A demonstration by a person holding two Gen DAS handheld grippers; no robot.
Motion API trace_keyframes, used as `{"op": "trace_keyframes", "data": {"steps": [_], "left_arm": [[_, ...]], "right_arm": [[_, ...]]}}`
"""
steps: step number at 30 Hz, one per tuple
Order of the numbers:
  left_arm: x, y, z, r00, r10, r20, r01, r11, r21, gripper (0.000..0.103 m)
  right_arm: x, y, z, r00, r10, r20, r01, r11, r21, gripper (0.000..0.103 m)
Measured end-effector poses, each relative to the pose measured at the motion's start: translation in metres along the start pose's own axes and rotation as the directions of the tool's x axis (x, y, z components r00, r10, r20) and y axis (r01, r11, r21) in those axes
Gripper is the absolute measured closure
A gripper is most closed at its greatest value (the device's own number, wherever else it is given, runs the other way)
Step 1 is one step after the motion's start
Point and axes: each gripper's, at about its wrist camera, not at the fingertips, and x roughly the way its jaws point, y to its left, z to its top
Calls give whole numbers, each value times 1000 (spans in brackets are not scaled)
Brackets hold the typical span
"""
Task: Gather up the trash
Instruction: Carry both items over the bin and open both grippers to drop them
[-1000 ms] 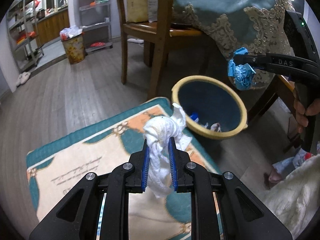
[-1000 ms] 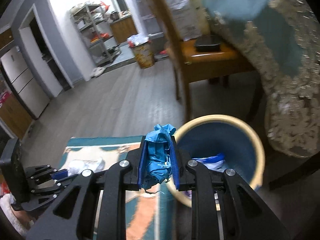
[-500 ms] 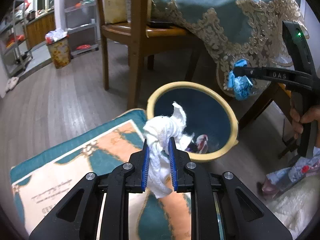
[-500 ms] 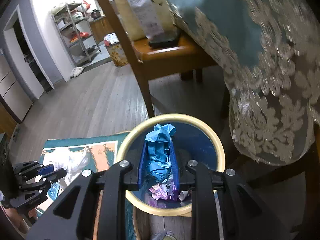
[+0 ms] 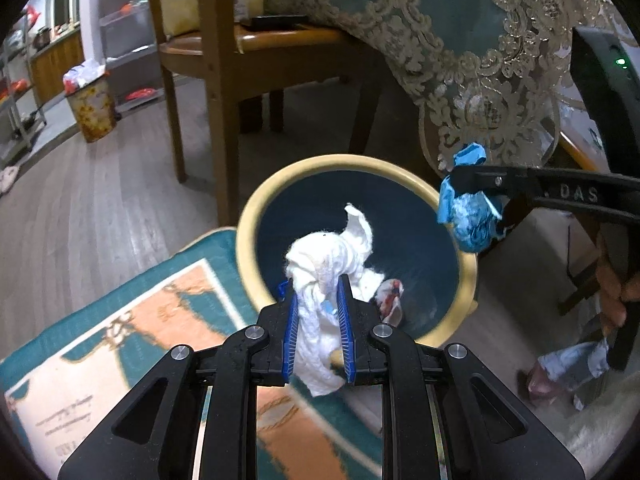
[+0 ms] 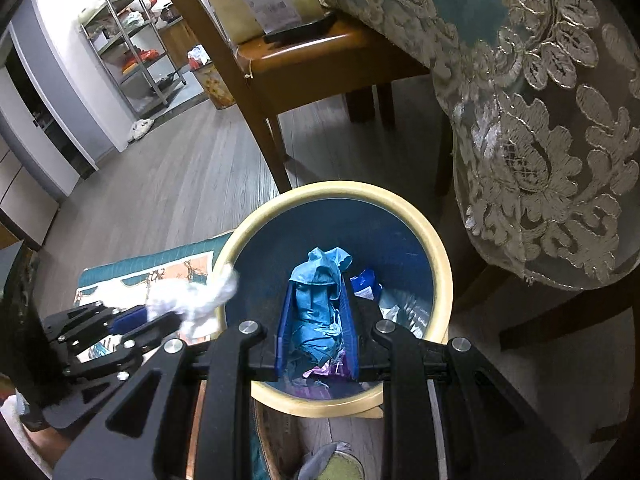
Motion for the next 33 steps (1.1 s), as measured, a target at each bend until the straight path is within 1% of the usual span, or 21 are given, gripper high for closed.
{"op": "trace_keyframes", "data": {"steps": [5,7,8,12,14,15,16,18,20,21,22,24,26,27,28,32,33], "left_arm": [[21,-10,2,1000,2,-5,-2,1000,13,83],[29,-11,2,1000,4,-9,-4,1000,11,80],[31,-11,2,1000,6,-6,-6,1000,9,80],[32,-10,3,1000,11,14,-11,1000,-2,80],[32,-8,5,1000,7,22,-7,1000,-14,78],[30,-8,5,1000,0,31,1,1000,-19,73],[29,-8,5,999,-2,36,2,1000,-20,67],[27,-8,6,999,-4,44,5,1000,-22,61],[26,-8,7,999,-7,50,8,1000,-29,55],[25,-8,7,999,-9,52,11,999,-33,51],[25,-8,7,998,-14,54,16,999,-34,47],[22,-9,6,998,-13,57,14,1000,-27,46],[19,-7,6,998,-7,58,8,1000,-22,46],[17,-6,6,998,-2,59,4,1000,-24,44],[16,-5,6,998,0,60,1,1000,-26,40],[2,4,4,997,14,72,-11,999,-43,30],[-3,7,4,997,26,78,-23,999,-45,24]], "right_arm": [[4,-6,1,1000,-14,4,14,1000,18,82],[5,-9,1,1000,-24,5,24,999,22,82],[5,-10,0,1000,-24,7,24,999,24,81],[0,-12,1,999,-21,37,20,999,35,81],[-4,-13,2,998,-17,58,15,999,40,80],[-5,-13,3,998,-16,64,14,999,40,79],[-5,-13,4,998,-17,65,15,999,39,76],[-5,-13,3,998,-13,67,10,999,41,71],[-7,-14,3,997,-19,73,16,999,44,63],[-6,-14,5,997,-20,77,16,999,46,56],[-7,-14,5,996,-19,83,15,999,48,54],[-9,-15,7,996,-21,91,17,998,53,53],[-10,-14,8,995,-19,96,13,998,62,48],[-10,-13,9,995,-16,98,10,998,65,45],[-10,-11,10,995,-10,99,4,998,65,42],[-12,-1,12,994,-1,108,-4,999,45,31],[-13,2,13,994,3,112,-8,999,42,26]]}}
